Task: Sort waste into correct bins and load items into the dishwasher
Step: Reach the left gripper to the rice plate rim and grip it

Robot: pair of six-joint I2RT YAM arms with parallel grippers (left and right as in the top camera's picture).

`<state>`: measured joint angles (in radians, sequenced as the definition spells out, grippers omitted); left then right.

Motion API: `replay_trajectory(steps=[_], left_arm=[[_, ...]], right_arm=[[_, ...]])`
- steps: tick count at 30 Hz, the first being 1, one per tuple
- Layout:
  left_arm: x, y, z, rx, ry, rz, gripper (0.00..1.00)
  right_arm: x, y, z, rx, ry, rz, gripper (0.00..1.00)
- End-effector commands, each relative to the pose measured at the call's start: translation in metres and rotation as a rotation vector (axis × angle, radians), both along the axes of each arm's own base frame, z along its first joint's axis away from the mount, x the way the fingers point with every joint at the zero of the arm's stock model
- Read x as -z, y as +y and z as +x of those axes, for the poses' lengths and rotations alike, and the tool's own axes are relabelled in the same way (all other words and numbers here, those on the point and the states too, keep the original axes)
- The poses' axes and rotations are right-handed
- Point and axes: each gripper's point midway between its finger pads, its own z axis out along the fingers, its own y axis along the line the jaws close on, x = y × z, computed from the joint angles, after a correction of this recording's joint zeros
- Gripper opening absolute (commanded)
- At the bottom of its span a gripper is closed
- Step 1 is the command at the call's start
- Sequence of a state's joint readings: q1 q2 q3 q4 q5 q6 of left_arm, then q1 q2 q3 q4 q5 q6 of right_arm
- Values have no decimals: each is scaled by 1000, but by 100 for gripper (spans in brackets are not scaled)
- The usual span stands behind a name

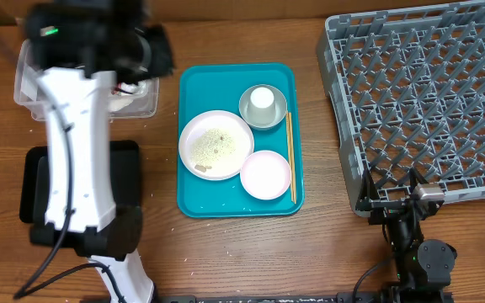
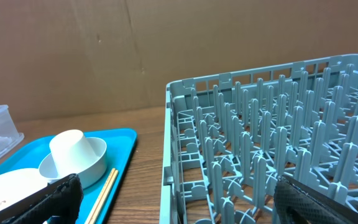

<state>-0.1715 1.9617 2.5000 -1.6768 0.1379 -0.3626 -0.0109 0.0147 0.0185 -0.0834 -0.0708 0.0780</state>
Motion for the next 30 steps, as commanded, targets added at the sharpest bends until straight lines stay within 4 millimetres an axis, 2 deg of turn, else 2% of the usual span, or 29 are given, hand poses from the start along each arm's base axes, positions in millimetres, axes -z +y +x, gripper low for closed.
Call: replay_trajectory(steps=[1, 6, 11, 19, 25, 30], left_arm=[[41, -26, -14, 95, 128, 36, 4], [106, -71, -24, 209, 232, 70, 4], [155, -103, -31, 272, 252, 84, 4], [214, -116, -22, 265, 200, 103, 4], [245, -118, -31, 283, 209, 106, 4], [261, -120, -42, 299, 227, 111, 4]], right_arm=[[2, 0, 0, 2, -3, -1, 100], [2, 0, 0, 2, -3, -1, 100], [2, 0, 0, 2, -3, -1, 100], [2, 0, 0, 2, -3, -1, 100], [2, 0, 0, 2, -3, -1, 100], [2, 0, 0, 2, -3, -1, 100]])
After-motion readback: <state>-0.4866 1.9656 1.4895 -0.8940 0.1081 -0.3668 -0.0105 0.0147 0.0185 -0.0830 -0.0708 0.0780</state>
